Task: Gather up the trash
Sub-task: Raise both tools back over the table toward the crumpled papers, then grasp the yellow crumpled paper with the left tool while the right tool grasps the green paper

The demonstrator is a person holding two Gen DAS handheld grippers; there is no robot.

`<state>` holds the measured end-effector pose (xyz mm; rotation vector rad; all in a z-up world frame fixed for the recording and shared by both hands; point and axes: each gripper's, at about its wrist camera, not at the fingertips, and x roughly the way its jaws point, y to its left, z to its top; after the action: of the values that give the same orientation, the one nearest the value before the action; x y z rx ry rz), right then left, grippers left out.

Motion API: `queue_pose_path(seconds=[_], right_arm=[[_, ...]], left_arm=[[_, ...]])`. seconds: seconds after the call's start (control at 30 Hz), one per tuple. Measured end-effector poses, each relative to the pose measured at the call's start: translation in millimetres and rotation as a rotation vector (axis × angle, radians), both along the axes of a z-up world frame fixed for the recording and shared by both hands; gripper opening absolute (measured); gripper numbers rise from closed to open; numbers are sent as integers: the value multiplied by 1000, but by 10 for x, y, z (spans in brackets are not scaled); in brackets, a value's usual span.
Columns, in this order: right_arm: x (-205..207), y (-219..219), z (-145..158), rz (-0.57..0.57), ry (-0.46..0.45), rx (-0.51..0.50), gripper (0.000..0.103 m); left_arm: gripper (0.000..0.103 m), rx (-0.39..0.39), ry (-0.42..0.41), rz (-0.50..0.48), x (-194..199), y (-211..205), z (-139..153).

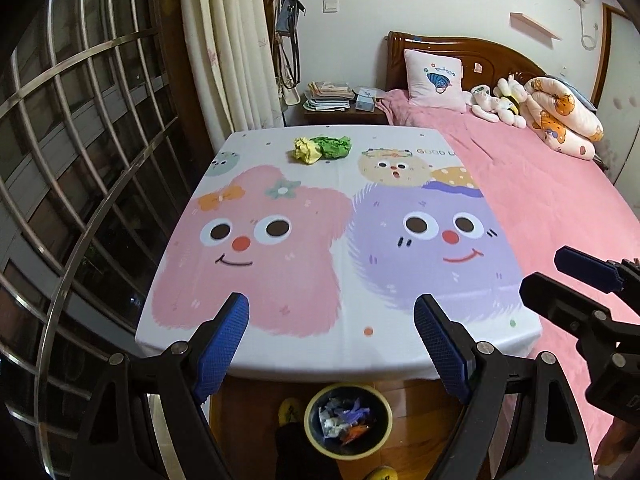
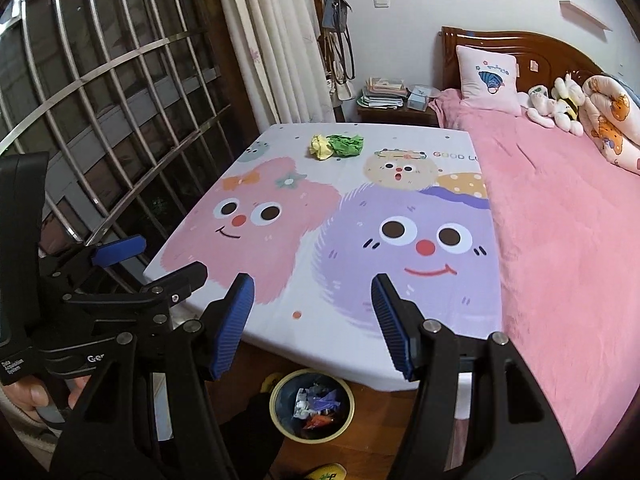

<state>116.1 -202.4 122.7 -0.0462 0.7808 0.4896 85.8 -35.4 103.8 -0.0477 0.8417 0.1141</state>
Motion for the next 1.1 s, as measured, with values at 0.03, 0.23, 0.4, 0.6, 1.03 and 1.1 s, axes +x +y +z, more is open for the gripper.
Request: queue_pose_path(seconds=[0.03,0.23,0.4,0.6,1.03,1.1], right_arm=[[72,27,-23,-3,2,-4,58],[765,320,-116,-54,18,-34,58],[1583,645,-196,-148,61,-32,58],[2657,1068,-352,-215,101,-34,58],[4680,1729,-1265,-294,248,-67,63],[4903,1746,-1425,-313,278,-39,64]], left_arm=[[86,2,1,-5,104,36,-8],[86,-23,19,-43,904,420,-72],[86,-7,54,-94,1776,846,-71],[86,19,45,-146,2920,1429,-45],[86,-104,199,-191,5085,2178,-932],[86,-109,217,-184,5247,2188,-1100]])
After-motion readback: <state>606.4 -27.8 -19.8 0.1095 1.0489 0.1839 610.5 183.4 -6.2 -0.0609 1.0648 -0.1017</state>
